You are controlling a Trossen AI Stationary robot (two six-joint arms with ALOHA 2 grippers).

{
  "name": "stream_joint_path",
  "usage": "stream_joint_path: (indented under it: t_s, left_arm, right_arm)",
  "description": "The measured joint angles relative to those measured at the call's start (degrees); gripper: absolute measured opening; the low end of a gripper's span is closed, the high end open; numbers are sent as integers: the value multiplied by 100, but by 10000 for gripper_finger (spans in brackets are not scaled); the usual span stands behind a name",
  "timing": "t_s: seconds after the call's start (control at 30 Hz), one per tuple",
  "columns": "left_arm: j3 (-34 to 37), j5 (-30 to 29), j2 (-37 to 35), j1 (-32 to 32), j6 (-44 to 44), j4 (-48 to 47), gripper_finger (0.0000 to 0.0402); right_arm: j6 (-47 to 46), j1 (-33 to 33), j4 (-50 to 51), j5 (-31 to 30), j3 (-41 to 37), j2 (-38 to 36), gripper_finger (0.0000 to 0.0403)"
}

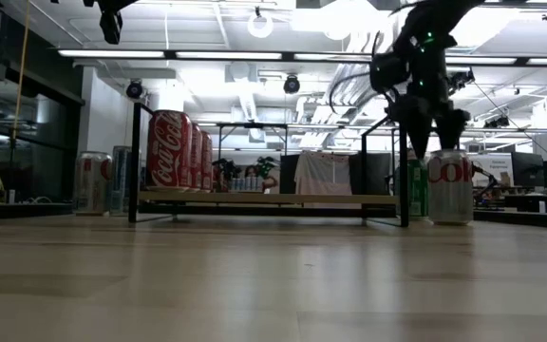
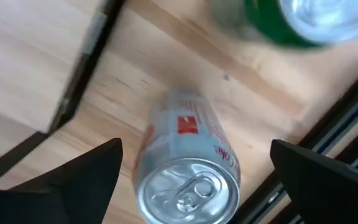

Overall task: Place canned beverage on shelf
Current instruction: Put the top right silver soda can on the shelf

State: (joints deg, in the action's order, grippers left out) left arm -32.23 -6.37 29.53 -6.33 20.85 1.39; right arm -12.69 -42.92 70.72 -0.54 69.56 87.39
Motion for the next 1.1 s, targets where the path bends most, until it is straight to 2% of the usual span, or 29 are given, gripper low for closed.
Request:
stream_joint_path:
  t_s: [0.17,0.33,0.53,0.77,0.9,1.1]
  left_arm:
    - [0,0,1,2,7,0,0]
    - [0,0,0,2,10,-2,0]
    - [0,0,1,2,14,-4,0]
    - [0,0,1,2,19,-7,0]
    - [0,0,-1,1,20,-7,0]
    - [0,0,1,0,20,-9,0]
  right_arm:
    - [1089,-15,112,-34,508,0,393]
    - [1492,-15,494,-48,771,-4,393]
    - [3874,27,1267,-26,686,-2,393]
    - [5228,262,1277,-16,158,-2,393]
    - [5372,444,728,-391,-175,-2,392]
    - [5273,577,233,-294,-299,-2,382]
